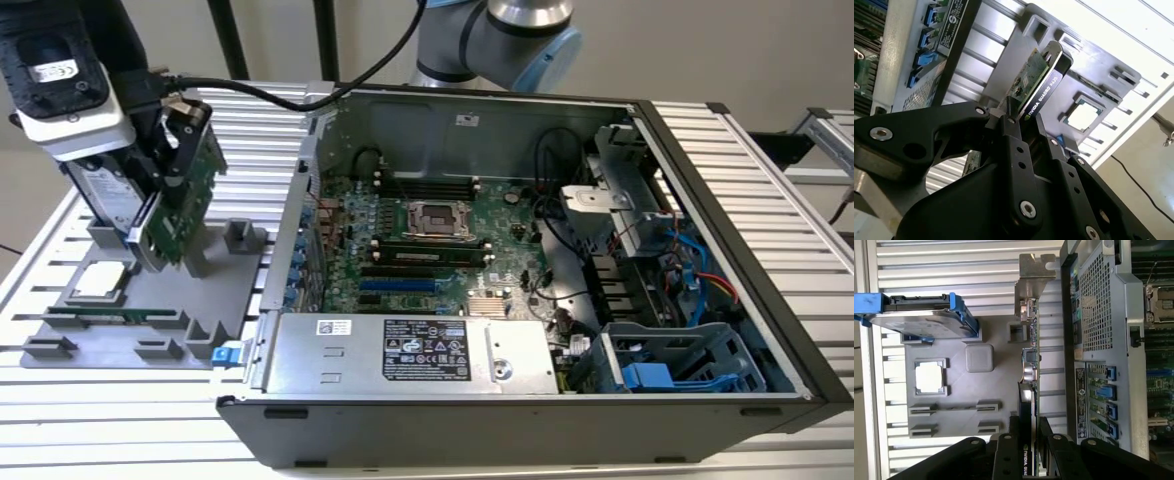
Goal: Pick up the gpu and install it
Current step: 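Pick up the gpu and move the gpu toward the slot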
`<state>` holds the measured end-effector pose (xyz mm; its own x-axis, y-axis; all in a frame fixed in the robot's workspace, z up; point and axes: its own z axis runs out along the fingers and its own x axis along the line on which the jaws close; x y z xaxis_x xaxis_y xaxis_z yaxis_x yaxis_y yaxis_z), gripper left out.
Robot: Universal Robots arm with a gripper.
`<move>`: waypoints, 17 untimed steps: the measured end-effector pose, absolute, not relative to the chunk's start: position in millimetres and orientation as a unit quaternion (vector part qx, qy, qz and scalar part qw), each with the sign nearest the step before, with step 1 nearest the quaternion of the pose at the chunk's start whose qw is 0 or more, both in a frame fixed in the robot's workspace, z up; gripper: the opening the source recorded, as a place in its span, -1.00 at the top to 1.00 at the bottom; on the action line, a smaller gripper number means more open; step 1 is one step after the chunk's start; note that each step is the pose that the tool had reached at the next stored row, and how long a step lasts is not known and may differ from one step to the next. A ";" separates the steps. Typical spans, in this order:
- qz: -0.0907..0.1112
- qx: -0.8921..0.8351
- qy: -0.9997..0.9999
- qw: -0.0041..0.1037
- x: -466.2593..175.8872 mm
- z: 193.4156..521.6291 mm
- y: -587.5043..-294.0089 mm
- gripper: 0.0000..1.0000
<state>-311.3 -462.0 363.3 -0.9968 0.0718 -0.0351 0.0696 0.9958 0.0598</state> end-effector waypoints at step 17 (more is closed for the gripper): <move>0.029 0.035 0.999 0.019 -311.3 372.6 -462.0 1.00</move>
<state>-311.3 -462.0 372.6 -0.9968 0.0718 -0.0351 0.0696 0.9958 0.0598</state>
